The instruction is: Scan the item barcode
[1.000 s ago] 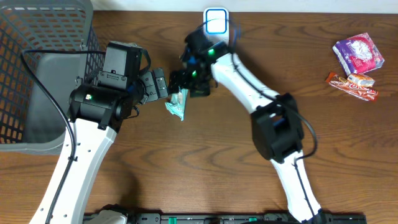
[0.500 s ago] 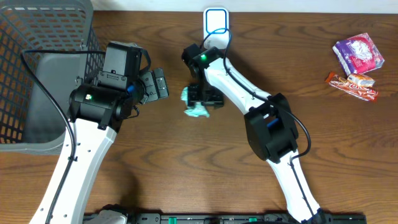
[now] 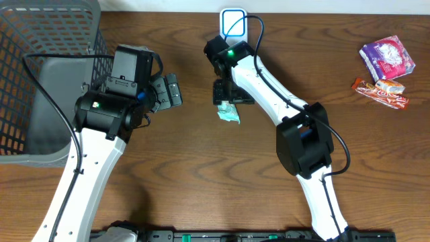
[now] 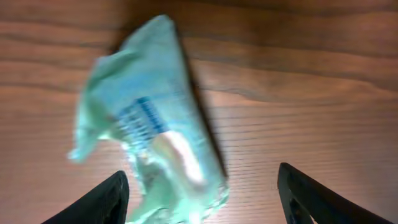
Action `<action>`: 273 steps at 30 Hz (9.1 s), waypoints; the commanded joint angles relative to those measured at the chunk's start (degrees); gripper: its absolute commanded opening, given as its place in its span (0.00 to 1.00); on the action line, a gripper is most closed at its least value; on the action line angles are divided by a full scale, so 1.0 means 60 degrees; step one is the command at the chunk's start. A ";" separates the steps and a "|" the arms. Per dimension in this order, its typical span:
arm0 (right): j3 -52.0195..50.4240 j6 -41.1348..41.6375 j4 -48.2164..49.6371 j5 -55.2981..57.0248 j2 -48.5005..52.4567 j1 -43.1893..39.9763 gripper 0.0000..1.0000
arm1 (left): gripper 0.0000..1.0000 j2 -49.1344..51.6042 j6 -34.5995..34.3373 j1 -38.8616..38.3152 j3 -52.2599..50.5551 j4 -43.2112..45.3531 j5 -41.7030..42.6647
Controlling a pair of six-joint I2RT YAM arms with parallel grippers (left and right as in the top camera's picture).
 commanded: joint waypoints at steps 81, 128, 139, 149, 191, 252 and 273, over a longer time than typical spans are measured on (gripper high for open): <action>0.0546 -0.1832 0.7712 0.1949 -0.0015 -0.1577 0.01 | 0.98 0.0000 0.0087 -0.0004 0.0000 -0.0036 -0.0193; -0.0994 0.0572 0.1264 0.3716 -0.0834 -1.0378 0.38 | 0.98 0.0000 0.0087 -0.0004 0.0000 -0.0036 -0.0193; -0.0984 -0.0586 0.0098 0.1100 -0.2688 -1.0156 0.99 | 0.98 0.0000 0.0087 -0.0004 0.0000 -0.0036 -0.0189; -0.1144 -0.0597 -0.1585 0.0047 -0.7712 -0.8819 0.99 | 0.98 0.0000 0.0084 -0.0004 0.0000 -0.0036 -0.0193; -0.7555 -0.2488 -0.1581 -0.1282 -1.3092 -0.4524 0.99 | 0.98 0.0000 0.0087 -0.0004 0.0000 -0.0036 -0.0193; -1.9930 -0.5584 1.1573 -0.2801 -2.2535 -0.5741 0.99 | 0.98 0.0000 0.0084 -0.0004 0.0000 -0.0036 -0.0193; -1.9930 -0.5588 1.1573 -0.2801 -2.2531 -0.5737 0.99 | 0.98 0.0000 0.0087 -0.0004 0.0000 -0.0036 -0.0193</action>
